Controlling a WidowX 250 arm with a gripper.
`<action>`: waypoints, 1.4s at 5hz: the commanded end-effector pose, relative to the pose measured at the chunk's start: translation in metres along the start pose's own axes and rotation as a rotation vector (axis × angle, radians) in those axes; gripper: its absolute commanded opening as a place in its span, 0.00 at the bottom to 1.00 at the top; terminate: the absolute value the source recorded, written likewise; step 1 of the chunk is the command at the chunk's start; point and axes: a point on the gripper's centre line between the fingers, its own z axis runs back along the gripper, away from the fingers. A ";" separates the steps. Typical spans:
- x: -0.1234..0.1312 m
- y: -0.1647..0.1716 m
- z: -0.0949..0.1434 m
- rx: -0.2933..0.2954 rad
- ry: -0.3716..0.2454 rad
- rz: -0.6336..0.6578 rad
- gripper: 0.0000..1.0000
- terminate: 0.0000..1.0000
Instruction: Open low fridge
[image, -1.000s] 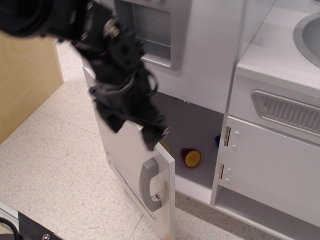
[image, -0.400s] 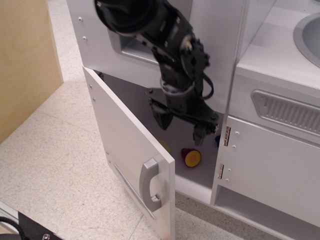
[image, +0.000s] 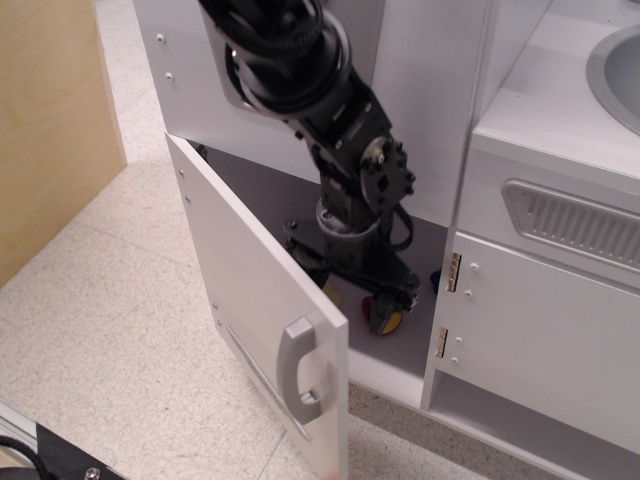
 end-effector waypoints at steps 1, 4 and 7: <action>-0.030 0.046 -0.005 0.038 0.024 0.012 1.00 0.00; -0.074 0.132 -0.009 0.111 -0.067 -0.031 1.00 0.00; -0.076 0.152 -0.005 0.128 -0.001 -0.005 1.00 0.00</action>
